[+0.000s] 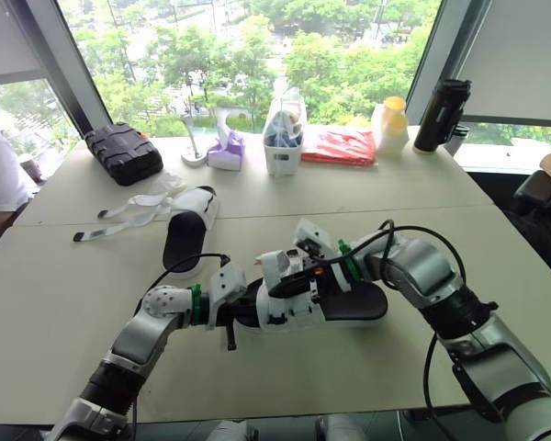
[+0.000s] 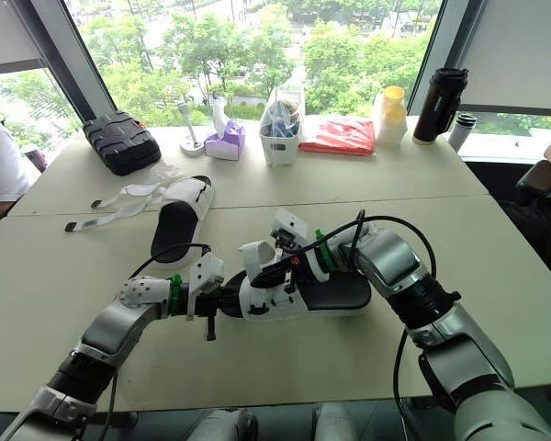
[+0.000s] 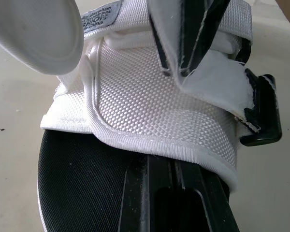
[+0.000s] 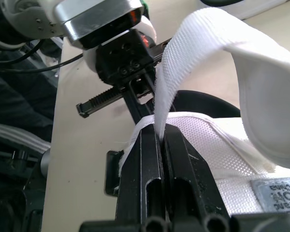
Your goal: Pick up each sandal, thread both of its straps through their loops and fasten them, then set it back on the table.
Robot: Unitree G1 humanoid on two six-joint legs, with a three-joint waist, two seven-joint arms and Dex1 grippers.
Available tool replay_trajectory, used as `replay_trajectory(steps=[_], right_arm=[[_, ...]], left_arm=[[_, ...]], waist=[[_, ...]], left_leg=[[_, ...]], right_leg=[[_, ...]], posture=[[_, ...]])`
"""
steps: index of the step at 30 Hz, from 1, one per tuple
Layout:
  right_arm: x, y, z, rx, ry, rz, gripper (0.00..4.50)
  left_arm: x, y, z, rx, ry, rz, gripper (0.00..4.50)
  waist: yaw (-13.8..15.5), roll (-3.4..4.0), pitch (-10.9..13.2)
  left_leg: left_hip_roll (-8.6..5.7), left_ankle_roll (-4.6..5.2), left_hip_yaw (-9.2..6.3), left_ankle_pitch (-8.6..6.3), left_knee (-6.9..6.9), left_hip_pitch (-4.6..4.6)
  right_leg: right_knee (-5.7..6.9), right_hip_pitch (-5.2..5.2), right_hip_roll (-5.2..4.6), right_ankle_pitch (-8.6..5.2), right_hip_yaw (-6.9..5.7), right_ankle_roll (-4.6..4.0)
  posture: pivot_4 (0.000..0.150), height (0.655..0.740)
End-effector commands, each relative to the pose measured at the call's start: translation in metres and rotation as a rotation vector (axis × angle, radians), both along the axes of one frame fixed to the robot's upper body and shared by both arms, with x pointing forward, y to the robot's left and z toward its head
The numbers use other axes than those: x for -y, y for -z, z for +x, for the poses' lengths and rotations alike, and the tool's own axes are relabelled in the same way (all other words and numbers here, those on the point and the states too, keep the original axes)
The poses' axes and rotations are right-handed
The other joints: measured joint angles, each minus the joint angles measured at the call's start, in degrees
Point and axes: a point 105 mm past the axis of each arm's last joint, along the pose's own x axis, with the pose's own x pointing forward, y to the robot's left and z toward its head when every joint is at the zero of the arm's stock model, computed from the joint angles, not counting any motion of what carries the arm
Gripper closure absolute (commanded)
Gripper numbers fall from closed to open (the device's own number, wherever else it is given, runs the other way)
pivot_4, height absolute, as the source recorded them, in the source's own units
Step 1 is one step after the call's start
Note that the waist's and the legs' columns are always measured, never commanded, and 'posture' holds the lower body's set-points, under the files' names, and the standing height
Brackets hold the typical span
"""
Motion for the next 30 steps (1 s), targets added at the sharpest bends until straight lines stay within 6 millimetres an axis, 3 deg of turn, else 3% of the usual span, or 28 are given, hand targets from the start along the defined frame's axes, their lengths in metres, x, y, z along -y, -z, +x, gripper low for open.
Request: replay_trajectory(steps=[1,13,16,23,24,30], right_arm=[[-0.003,-0.001,-0.015,0.039,-0.078,-0.021,4.48],[-0.008,0.017,-0.026,0.101,-0.122,-0.076,4.48],[-0.007,0.014,-0.025,0.100,-0.119,-0.074,3.60],[0.018,-0.016,-0.033,0.090,-0.122,-0.069,0.35],[0.023,-0.020,-0.037,0.068,-0.118,-0.063,0.07],[0.051,-0.031,-0.066,-0.085,-0.080,-0.034,0.07]], left_arm=[[-0.004,0.048,-0.017,-0.160,-0.002,0.121,4.50],[-0.004,0.048,-0.017,-0.159,-0.001,0.120,4.50],[-0.004,0.048,-0.017,-0.159,0.000,0.121,4.50],[-0.003,0.047,-0.016,-0.156,0.000,0.120,4.50],[-0.003,0.047,-0.016,-0.155,0.000,0.119,4.50],[-0.002,0.048,-0.015,-0.155,0.001,0.118,4.50]], waist=[[0.0,0.00,0.0],[0.0,-0.01,0.0],[0.0,-0.01,0.0],[0.1,-0.03,0.0],[0.1,-0.03,0.0],[0.7,-0.05,0.0]], left_leg=[[0.00,0.00,0.00,0.00,0.00,0.00],[0.00,0.00,0.00,0.00,0.00,0.02],[0.00,0.00,0.00,0.00,0.00,0.04],[-0.01,0.00,-0.02,0.00,0.02,0.01],[-0.01,0.00,-0.01,0.00,0.02,0.02],[-0.01,0.03,-0.02,-0.02,-0.01,-0.03]], right_leg=[[0.00,0.00,0.00,0.00,0.00,0.00],[0.00,0.01,-0.02,-0.01,-0.01,0.02],[0.00,0.02,-0.02,-0.01,-0.01,0.02],[-0.01,0.05,-0.04,-0.02,-0.02,0.03],[-0.03,0.06,-0.04,-0.02,-0.02,0.03],[-0.13,0.06,-0.08,-0.10,-0.08,0.15]], posture=[[0.150,0.7400],[0.150,0.7400],[0.150,0.7400],[0.150,0.7400],[0.150,0.7400],[0.150,0.7400]])
